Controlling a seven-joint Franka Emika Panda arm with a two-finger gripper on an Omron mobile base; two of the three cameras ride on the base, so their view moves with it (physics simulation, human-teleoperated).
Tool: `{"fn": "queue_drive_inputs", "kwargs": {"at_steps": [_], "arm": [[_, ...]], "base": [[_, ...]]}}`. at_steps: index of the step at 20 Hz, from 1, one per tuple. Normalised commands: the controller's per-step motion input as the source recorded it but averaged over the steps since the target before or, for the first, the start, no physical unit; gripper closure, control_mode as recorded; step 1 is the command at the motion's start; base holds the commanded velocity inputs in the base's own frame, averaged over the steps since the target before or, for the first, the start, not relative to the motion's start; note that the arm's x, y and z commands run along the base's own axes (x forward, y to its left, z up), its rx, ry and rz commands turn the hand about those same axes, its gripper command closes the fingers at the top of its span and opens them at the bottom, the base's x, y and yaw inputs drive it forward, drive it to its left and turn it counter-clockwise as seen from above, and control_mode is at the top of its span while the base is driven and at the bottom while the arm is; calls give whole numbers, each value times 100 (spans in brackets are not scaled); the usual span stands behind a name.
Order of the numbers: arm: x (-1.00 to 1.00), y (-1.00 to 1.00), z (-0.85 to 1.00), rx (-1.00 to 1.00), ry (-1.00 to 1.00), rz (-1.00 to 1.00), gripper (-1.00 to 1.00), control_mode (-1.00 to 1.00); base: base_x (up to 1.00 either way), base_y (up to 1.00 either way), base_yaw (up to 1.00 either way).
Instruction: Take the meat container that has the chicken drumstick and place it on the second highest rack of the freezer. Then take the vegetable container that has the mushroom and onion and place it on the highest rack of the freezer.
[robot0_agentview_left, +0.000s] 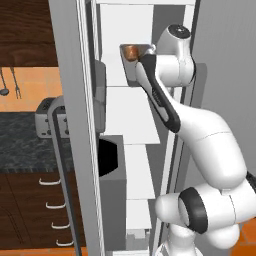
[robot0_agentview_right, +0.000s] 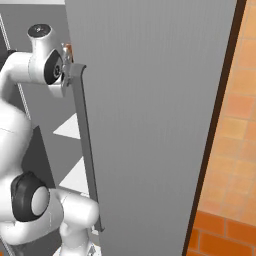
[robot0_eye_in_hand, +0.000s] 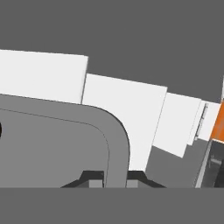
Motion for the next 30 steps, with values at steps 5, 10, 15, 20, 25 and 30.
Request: {"fn": "queue_drive_inputs", "kwargs": {"at_steps": [5, 10, 15, 20, 25, 30], "arm": [[75, 4, -22, -2, 1, -3, 100, -100], [84, 5, -5, 0, 0, -1, 100, -100], [61, 6, -6, -1, 0, -1, 100, -100], [-7, 2, -4, -1, -6, -1, -100, -100], [-71, 0, 20, 0, -33, 0, -100, -100], [-97, 0, 25, 0, -25, 0, -100, -100]], "base": [[0, 0, 0], [0, 0, 0], [0, 0, 0], [0, 0, 0], [0, 0, 0], [0, 0, 0]]}}
